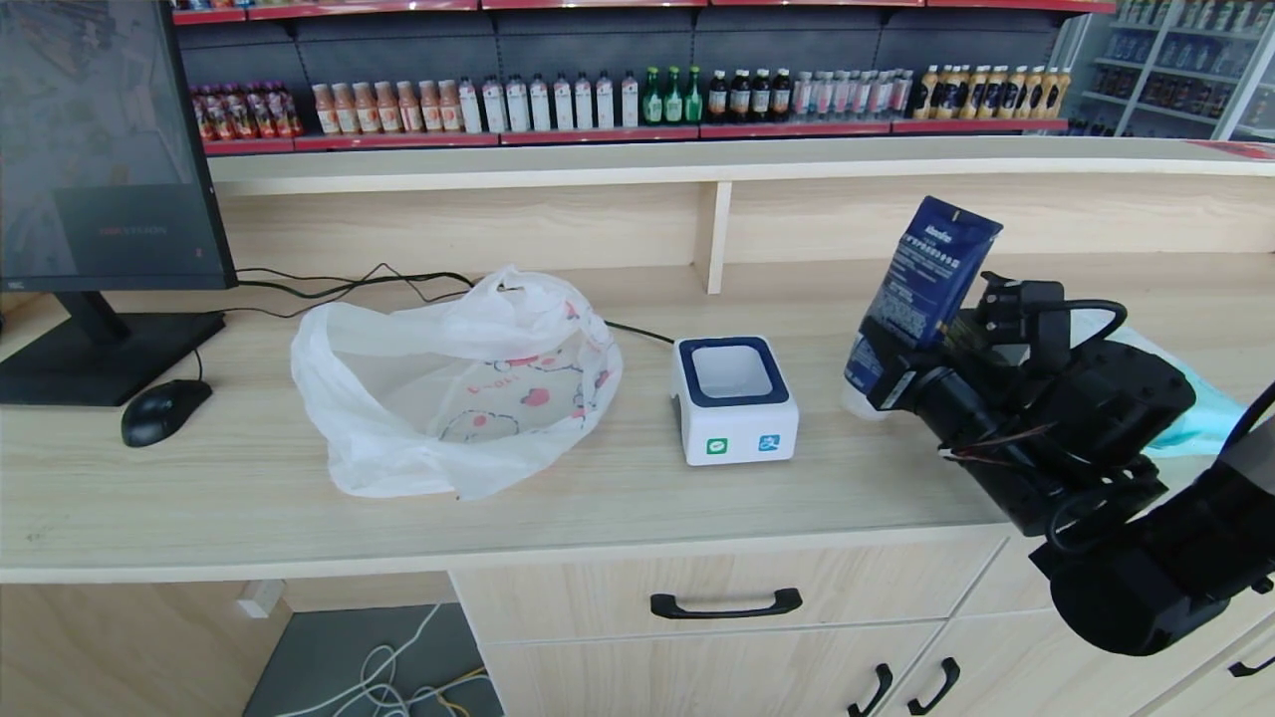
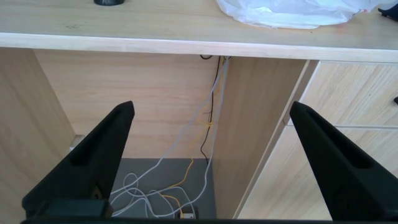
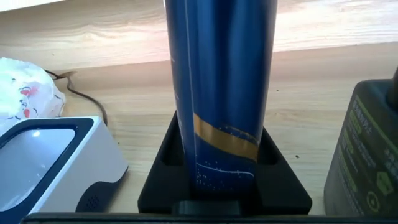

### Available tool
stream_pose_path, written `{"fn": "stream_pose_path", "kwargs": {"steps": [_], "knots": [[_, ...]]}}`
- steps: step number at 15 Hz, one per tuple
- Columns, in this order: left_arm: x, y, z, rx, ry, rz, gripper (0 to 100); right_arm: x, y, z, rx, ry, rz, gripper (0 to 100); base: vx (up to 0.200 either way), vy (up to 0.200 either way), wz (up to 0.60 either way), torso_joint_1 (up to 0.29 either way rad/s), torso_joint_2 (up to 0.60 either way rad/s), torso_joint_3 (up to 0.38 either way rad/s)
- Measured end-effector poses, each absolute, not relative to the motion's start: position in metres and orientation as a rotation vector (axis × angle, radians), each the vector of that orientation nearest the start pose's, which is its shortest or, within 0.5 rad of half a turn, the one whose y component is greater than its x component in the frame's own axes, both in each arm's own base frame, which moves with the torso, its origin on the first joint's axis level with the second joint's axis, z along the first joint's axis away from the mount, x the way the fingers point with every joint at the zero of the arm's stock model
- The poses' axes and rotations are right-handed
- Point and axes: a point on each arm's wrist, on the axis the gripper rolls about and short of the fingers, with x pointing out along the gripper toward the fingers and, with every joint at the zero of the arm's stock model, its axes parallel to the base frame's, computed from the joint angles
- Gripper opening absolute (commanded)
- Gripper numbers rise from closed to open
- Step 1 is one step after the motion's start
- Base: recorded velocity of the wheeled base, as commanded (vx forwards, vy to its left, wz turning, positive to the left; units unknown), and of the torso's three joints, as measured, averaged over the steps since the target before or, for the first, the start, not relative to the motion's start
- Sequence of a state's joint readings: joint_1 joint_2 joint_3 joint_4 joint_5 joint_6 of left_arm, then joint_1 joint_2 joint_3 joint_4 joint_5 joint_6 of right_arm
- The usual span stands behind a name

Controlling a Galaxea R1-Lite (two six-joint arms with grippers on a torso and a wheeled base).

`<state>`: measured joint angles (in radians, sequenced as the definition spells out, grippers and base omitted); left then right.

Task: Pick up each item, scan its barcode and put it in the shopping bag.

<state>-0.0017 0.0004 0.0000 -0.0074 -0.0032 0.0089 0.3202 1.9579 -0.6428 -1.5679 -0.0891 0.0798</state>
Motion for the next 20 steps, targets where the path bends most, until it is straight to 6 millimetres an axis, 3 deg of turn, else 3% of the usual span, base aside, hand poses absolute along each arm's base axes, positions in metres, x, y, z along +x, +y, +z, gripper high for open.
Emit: {"fn": "stream_pose_path", "kwargs": {"steps": [4, 10, 16, 20], "knots": [[-0.023, 0.000, 0.076, 0.008, -0.007, -0.005, 100, 0.290, 0.102, 0.171, 0.138, -0.273, 0.283, 0, 0.000, 0.000, 0.00, 0.000, 0.00, 0.000], [-0.023, 0.000, 0.076, 0.006, -0.004, -0.005, 100, 0.227, 0.099, 0.183, 0.148, -0.271, 0.365, 0, 0.000, 0.000, 0.00, 0.000, 0.00, 0.000], [-0.023, 0.000, 0.075, 0.006, 0.000, -0.005, 100, 0.155, 0.129, 0.188, 0.326, -0.228, 0.667, 0, 0.000, 0.000, 0.00, 0.000, 0.00, 0.000], [-0.023, 0.000, 0.075, 0.007, 0.000, -0.005, 100, 0.129, 0.141, 0.191, 0.507, -0.156, 0.825, 0, 0.000, 0.000, 0.00, 0.000, 0.00, 0.000]]}}
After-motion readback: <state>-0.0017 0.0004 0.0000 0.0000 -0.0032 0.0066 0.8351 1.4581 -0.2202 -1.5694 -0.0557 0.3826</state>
